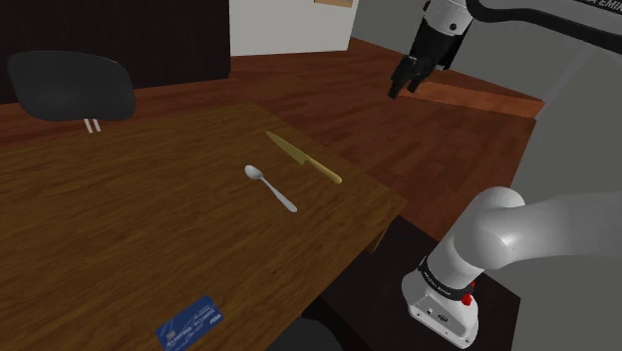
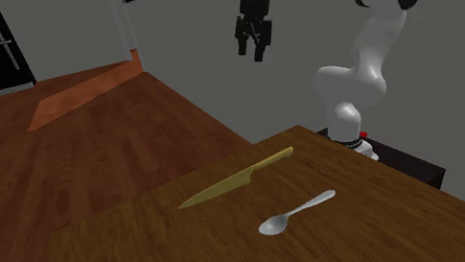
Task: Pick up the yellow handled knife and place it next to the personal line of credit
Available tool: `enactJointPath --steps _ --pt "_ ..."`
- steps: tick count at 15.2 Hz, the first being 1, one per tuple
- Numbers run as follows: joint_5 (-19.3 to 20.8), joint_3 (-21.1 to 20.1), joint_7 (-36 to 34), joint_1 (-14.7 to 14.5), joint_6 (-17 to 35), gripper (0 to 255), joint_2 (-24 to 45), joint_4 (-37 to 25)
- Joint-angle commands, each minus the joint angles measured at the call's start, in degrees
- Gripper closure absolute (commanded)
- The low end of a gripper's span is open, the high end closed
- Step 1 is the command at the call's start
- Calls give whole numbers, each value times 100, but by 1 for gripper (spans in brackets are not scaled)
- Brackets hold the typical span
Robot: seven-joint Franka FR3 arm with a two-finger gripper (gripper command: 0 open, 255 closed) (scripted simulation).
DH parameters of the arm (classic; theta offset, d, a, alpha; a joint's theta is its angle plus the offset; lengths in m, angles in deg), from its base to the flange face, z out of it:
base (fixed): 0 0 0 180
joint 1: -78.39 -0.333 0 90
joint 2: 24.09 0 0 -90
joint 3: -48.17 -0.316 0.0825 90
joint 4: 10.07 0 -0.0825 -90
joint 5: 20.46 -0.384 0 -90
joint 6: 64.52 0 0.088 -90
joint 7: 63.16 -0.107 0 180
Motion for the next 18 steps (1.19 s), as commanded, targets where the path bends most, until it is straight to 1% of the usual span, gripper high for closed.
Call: enactJointPath --steps 1,10,18 --pt "0 0 0 0 0 0 0 0" --pt "-410 -354 -461 -311 1168 0 1156 278" --pt "-718 -664 -784 -573 2112 0 2478 95"
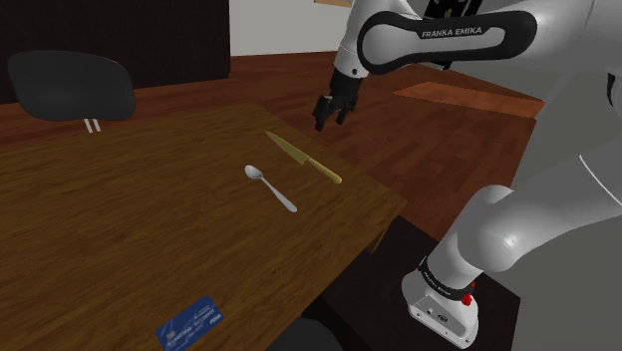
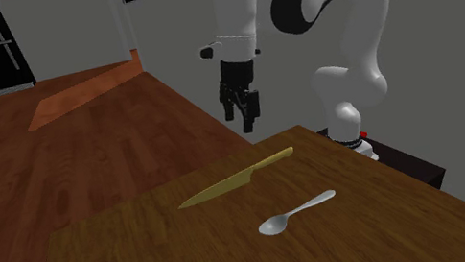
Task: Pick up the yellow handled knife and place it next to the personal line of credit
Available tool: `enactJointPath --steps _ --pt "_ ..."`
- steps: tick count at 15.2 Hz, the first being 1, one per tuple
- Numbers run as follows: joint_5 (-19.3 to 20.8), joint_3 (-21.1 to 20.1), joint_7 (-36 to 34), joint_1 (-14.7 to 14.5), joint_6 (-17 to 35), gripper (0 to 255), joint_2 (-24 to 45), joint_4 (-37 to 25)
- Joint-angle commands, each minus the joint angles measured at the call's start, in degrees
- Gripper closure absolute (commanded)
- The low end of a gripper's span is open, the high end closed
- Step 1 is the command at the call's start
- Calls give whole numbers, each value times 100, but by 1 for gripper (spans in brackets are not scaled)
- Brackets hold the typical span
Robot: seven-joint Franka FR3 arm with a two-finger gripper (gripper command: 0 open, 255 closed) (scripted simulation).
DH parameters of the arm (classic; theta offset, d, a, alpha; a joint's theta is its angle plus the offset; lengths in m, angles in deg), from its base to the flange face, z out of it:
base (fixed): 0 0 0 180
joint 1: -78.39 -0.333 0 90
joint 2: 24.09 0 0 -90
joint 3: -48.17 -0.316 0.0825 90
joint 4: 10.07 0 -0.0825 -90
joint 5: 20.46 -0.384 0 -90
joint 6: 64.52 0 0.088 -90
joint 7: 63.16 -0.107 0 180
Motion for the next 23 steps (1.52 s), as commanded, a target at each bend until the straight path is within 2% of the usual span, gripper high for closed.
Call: enactJointPath --steps 1,6,14,22,23 --pt "-73 -89 -93 -71 216 0 353 -95" --pt "-208 -274 -265 -219 688 0 1282 -448" --pt "-199 -295 -278 -226 1278 0 1567 -143" --pt "-199 -295 -278 -226 1277 0 1567 -143" --pt "-199 -295 -278 -226 1277 255 1567 -143"
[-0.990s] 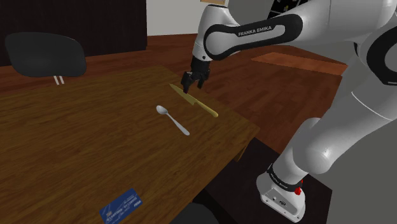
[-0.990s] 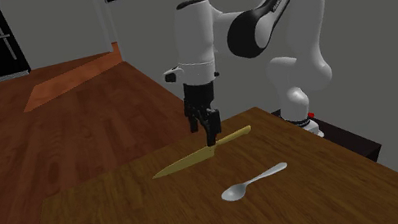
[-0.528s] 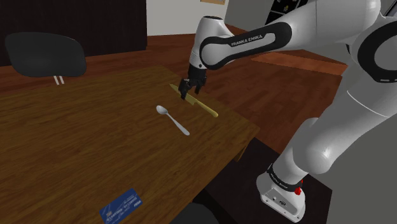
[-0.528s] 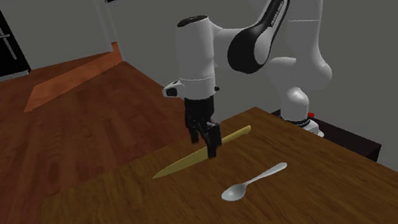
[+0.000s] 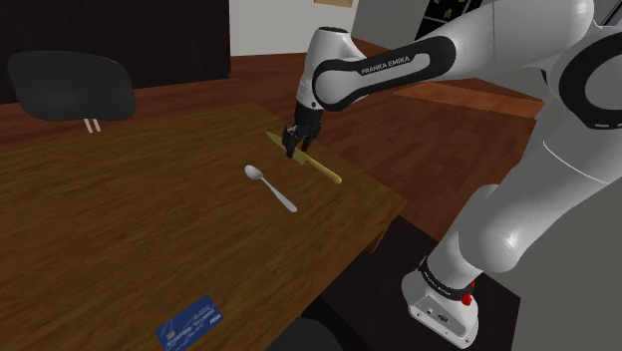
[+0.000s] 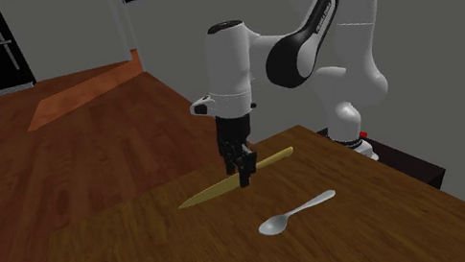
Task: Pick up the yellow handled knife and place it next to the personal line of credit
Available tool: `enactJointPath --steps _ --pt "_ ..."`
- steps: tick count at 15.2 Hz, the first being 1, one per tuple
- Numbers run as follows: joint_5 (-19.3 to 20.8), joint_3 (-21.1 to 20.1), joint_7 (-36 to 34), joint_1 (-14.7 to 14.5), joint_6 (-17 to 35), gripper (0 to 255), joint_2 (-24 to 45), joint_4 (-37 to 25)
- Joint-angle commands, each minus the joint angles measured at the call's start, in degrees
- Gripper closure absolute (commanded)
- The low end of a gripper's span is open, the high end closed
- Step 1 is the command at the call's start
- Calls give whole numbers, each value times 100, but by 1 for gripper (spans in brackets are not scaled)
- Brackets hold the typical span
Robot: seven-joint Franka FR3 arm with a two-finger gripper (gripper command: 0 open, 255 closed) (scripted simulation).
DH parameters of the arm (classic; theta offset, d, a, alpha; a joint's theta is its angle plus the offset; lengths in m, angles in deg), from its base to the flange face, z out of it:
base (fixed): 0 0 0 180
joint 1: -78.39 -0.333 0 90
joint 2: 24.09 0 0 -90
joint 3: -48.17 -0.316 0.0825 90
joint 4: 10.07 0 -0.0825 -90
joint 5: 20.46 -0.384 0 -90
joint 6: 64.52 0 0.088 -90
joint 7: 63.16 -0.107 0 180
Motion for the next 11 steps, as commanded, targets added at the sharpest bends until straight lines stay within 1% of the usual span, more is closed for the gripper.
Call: enactJointPath --steps 1,9,10,11 --pt "0 0 0 0 0 255 0 0" --pt "0 0 0 0 0 255 0 0" --pt "0 0 0 0 0 0 0 0" --pt "-76 46 118 15 -372 0 153 -378"
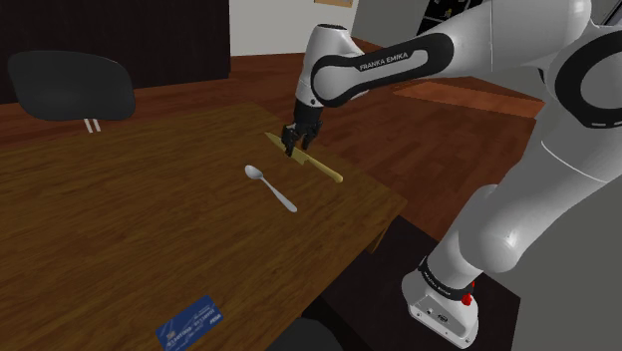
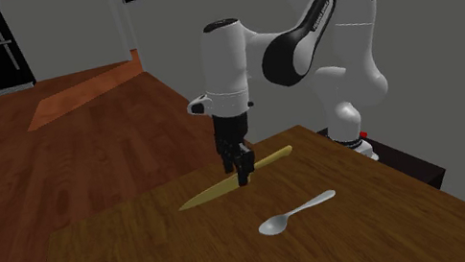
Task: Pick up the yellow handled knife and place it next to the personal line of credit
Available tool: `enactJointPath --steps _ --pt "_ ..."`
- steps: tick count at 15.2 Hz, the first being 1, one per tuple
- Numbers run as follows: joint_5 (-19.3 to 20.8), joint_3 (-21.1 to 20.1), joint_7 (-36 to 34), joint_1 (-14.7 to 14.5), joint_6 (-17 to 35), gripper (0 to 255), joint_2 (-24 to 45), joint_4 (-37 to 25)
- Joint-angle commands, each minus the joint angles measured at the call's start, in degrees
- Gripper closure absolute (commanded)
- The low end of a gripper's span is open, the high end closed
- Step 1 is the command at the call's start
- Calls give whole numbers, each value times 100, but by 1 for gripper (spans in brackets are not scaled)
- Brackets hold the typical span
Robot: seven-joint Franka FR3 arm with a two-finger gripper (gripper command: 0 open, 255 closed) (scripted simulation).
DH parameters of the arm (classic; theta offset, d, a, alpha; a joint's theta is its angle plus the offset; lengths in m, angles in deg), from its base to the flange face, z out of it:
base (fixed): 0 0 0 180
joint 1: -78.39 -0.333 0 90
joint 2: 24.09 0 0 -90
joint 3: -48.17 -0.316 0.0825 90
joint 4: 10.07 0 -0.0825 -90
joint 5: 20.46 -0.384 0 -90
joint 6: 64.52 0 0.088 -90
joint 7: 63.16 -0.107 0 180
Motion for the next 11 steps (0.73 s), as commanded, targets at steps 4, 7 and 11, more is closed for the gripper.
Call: enactJointPath --steps 4,7,11 --pt "-158 85 240 38 -735 0 452 -836" --pt "-161 76 240 31 -511 0 536 -696" --pt "-163 69 240 24 -319 0 619 -587"
